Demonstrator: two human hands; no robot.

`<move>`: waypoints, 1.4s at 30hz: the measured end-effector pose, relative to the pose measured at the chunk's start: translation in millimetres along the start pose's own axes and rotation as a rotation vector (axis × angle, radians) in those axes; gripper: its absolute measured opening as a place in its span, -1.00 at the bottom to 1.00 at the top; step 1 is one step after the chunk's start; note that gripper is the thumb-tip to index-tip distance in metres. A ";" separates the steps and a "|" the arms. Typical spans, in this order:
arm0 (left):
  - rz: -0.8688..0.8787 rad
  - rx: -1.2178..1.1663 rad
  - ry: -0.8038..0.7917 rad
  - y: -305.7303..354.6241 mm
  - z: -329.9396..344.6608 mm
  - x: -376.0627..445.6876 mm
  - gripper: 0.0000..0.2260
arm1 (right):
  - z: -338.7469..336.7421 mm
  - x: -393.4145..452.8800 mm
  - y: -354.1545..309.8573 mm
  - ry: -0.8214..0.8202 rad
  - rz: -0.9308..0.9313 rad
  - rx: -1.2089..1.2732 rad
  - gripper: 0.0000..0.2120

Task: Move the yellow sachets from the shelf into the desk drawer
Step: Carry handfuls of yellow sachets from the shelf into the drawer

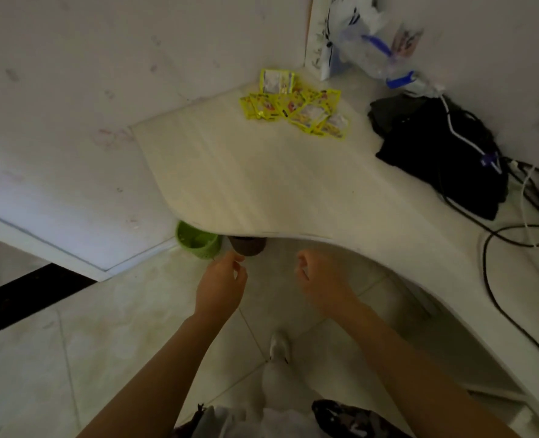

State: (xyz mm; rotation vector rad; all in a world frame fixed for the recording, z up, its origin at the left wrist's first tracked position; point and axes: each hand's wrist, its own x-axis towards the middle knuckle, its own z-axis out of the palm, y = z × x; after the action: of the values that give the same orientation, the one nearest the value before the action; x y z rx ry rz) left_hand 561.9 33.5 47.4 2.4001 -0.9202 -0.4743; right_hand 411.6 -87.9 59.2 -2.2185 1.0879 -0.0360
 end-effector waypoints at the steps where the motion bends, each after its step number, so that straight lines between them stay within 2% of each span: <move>1: -0.001 -0.002 0.002 6.0 1.1 13.7 -0.79 | -7.3 15.3 0.5 0.003 -0.003 -0.004 -0.69; 14: 0.003 -0.062 -0.026 45.7 5.6 160.4 -0.82 | -64.5 163.9 -2.5 -0.015 -0.010 -0.038 -0.68; 28: 0.025 -0.017 -0.186 44.3 -19.7 347.2 -0.83 | -87.4 306.9 -16.3 0.048 0.212 0.055 -0.72; 34: 0.005 -0.039 -0.218 57.1 -19.8 409.5 -0.81 | -104.4 363.7 -18.8 0.059 0.222 0.084 -0.69; 42: -0.228 -0.217 -0.230 83.4 -11.0 495.6 -0.81 | -132.0 433.1 1.0 0.127 0.340 0.163 -0.74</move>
State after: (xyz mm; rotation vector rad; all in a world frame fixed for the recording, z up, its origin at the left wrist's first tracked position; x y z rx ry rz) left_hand 875.3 -359.4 38.7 2.2911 -0.6496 -0.9044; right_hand 654.9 -469.7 53.6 -1.8839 1.4646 -0.1161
